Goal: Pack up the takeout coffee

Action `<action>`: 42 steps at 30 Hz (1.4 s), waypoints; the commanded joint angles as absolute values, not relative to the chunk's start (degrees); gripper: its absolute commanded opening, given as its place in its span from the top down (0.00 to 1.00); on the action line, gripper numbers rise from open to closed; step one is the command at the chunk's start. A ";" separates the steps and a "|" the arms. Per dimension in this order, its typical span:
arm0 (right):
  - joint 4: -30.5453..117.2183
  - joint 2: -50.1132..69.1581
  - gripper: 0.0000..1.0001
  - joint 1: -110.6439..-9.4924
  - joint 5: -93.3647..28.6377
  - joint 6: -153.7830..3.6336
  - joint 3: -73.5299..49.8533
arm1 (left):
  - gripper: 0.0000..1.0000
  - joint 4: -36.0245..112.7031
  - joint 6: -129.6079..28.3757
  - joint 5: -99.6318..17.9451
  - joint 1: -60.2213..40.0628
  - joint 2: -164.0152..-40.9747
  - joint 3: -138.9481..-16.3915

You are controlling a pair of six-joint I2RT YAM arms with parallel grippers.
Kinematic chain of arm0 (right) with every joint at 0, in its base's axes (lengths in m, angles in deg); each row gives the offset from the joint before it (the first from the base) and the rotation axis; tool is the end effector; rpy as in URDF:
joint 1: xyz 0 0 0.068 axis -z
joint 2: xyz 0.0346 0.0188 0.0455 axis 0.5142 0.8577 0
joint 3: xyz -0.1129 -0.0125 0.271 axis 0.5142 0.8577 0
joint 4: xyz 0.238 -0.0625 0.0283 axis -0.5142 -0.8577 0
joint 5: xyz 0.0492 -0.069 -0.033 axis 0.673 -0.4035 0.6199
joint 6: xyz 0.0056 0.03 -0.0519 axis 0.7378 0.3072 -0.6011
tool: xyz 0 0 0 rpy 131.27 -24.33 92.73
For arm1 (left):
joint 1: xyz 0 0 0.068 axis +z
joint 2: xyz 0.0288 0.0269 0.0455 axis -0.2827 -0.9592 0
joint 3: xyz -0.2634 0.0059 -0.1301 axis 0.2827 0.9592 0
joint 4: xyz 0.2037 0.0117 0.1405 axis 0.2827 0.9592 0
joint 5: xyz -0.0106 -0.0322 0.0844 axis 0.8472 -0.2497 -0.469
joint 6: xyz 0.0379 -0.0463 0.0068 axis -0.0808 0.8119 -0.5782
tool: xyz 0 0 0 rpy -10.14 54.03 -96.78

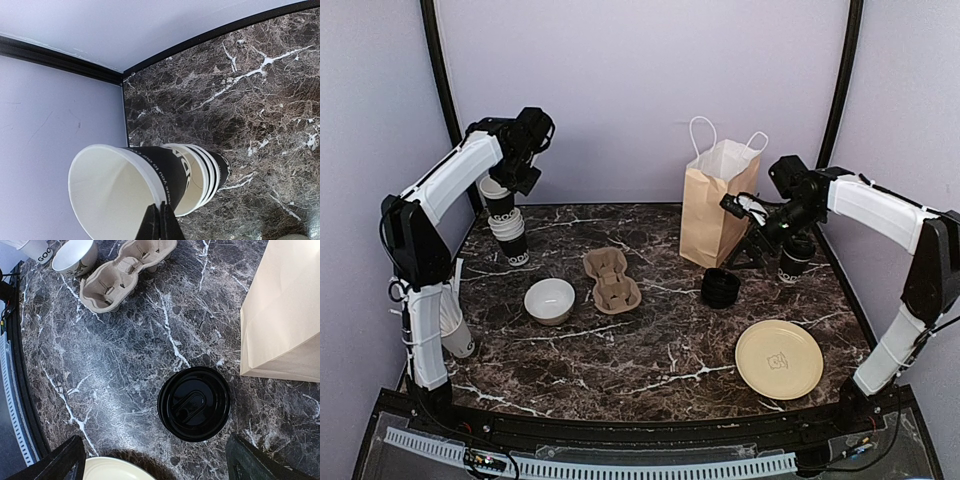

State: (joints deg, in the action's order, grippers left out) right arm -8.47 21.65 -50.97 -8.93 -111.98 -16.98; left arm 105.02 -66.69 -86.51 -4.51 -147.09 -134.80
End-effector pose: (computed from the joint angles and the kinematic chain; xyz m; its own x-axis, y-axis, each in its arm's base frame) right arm 0.2941 0.1317 0.3061 -0.4853 -0.6340 -0.6021 -0.8585 0.4758 0.1910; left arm 0.4233 -0.1328 0.3674 -0.7684 0.3605 -0.5287 0.0209 0.8399 0.5423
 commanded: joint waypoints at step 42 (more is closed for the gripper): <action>-2.30 18.90 0.24 -47.68 -17.57 -110.04 -15.19 | 1.00 85.78 -84.77 -57.67 -54.13 -131.94 -100.14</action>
State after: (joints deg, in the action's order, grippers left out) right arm -1.78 18.98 -45.36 -16.13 -108.43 -15.75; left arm 88.74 -83.30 -57.49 -52.94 -130.13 -101.05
